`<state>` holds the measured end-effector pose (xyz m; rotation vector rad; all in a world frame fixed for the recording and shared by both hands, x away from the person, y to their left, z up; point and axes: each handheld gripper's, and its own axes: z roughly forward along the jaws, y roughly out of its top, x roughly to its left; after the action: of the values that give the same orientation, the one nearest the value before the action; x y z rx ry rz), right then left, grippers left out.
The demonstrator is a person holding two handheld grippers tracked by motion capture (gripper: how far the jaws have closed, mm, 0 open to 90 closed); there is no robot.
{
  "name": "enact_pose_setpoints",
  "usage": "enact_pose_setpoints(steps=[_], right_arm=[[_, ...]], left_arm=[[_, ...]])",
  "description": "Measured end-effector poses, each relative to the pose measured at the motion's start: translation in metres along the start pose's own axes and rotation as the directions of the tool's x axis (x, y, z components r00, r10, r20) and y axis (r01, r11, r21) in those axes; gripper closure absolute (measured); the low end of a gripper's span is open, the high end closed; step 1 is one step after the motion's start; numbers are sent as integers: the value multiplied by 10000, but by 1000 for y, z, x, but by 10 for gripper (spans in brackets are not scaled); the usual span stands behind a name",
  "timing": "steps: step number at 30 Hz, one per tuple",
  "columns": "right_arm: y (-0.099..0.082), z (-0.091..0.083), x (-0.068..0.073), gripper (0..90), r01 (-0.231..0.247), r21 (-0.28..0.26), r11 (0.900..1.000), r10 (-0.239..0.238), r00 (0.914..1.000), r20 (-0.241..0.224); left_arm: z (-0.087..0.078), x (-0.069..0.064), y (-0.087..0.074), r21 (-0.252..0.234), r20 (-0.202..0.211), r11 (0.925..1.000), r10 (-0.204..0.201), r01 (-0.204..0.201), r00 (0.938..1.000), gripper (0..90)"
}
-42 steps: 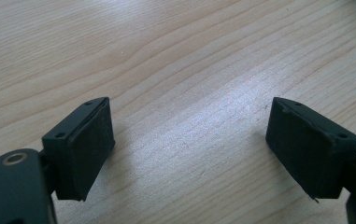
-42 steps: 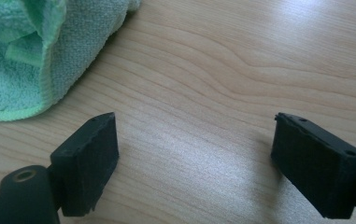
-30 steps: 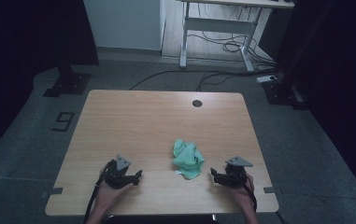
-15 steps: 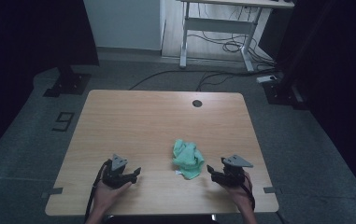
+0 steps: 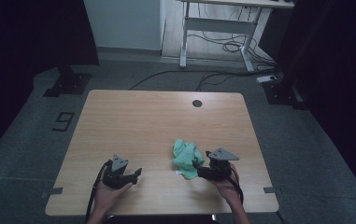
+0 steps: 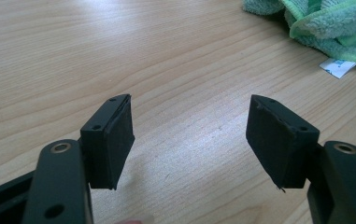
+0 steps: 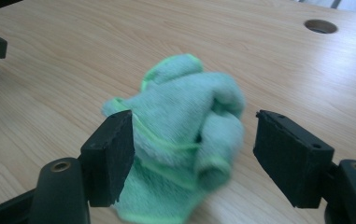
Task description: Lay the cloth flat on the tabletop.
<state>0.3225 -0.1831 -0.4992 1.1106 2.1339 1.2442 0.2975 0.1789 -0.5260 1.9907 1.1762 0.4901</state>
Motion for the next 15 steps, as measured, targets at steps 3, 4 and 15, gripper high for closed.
enact_pose_setpoints(steps=[3,4,15], right_arm=[[7,14,9,280,244,107,9996,-242,9996,-138],[7,14,9,280,244,107,9996,-242,9996,-138],[2,59,20,262,822,1117,9903,-813,9966,-127]], left_arm=[[0,1,-1,74,8,10000,-59,59,10000,326],[0,1,-1,74,8,10000,-59,59,10000,327],[1,0,-2,183,7,9998,-40,40,10000,329]])
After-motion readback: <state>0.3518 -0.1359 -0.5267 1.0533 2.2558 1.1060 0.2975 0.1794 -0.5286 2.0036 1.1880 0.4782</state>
